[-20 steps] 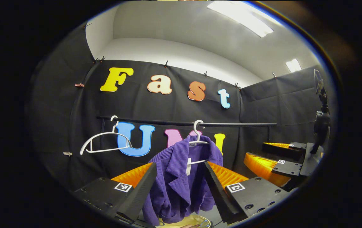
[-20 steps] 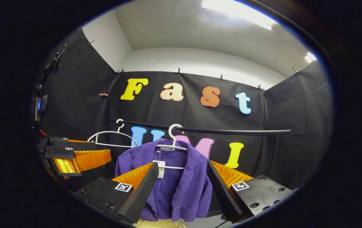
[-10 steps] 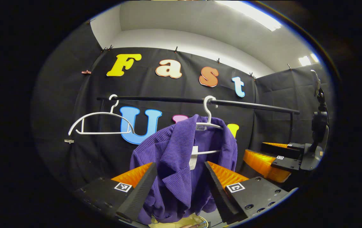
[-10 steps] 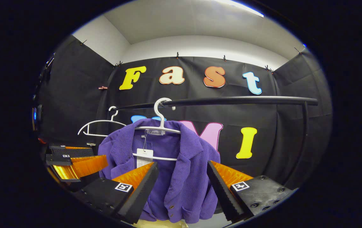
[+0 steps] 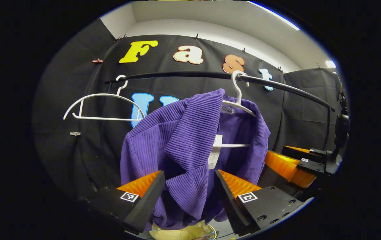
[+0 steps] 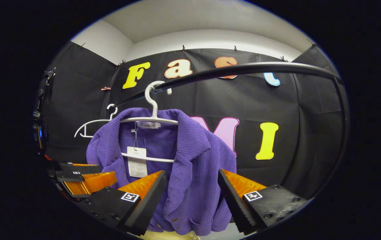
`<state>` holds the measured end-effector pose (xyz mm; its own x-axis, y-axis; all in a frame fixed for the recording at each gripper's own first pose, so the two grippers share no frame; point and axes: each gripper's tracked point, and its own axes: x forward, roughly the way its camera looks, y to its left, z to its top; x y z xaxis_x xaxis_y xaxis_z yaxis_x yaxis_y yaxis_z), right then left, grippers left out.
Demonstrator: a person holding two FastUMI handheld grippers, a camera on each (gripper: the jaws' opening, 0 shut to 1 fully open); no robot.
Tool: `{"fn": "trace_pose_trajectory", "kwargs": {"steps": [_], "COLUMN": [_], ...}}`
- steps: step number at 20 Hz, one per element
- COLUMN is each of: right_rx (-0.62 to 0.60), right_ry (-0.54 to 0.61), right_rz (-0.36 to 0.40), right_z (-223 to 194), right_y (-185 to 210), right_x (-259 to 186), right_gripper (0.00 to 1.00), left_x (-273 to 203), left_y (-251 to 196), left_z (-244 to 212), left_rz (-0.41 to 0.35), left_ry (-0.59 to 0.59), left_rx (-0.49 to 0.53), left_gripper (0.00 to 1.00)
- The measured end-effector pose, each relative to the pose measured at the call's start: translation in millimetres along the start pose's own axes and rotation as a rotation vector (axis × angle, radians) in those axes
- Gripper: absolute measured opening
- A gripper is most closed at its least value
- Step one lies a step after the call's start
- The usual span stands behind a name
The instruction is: Grasp the clothes on the hanger with both hands and then place them into the laundry hamper below.
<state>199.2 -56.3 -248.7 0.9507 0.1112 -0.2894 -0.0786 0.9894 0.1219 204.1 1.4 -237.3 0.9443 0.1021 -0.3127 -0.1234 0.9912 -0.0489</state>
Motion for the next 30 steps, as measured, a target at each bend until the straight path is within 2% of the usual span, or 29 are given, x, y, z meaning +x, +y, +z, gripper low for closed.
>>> {"fn": "trace_pose_trajectory", "kwargs": {"steps": [5,9,10,11,12,13,14,15,16,17,18,19,25,30], "right_rx": [0.053,0.081,0.072,0.062,0.053,0.037,0.017,0.003,-0.010,-0.031,-0.057,-0.079,-0.125,-0.158], "right_ry": [0.026,0.049,0.048,0.052,0.060,0.066,0.050,0.036,0.035,0.027,0.017,0.008,-0.081,-0.163], "right_rz": [0.057,0.132,0.128,0.129,0.125,0.091,0.039,0.040,0.025,0.003,-0.022,-0.046,-0.179,-0.237], "right_z": [-16,-23,-26,-29,-33,-36,-34,-31,-34,-33,-31,-28,2,33], "right_y": [10,28,28,28,29,22,11,7,3,-4,-10,-17,-62,-78], "right_x": [32,47,51,54,55,58,60,61,64,65,65,63,53,43], "right_gripper": [0.97,0.97,0.94,0.79,0.76,0.53,0.30,0.07,0.07,0.07,0.12,0.07,0.07,0.06], "left_x": [26,38,43,47,52,56,55,58,62,62,61,60,39,6], "left_y": [2,-3,-3,-3,-2,4,17,20,19,20,20,22,37,54], "left_z": [-16,-20,-19,-19,-18,-18,-13,-10,-11,-14,-12,-11,8,51], "left_rz": [0.022,0.034,0.034,0.033,0.036,0.054,0.122,0.130,0.124,0.121,0.122,0.128,0.195,0.270], "left_ry": [0.047,0.034,0.033,0.031,0.032,0.029,0.010,-0.003,0.007,0.016,0.017,0.018,0.004,-0.088], "left_rx": [-0.017,-0.025,-0.030,-0.035,-0.037,-0.033,-0.022,-0.016,-0.014,-0.010,-0.005,0.000,0.011,0.068], "left_gripper": [0.92,0.89,0.88,0.84,0.80,0.66,0.47,0.29,0.10,0.07,0.06,0.06,0.06,0.06]}}
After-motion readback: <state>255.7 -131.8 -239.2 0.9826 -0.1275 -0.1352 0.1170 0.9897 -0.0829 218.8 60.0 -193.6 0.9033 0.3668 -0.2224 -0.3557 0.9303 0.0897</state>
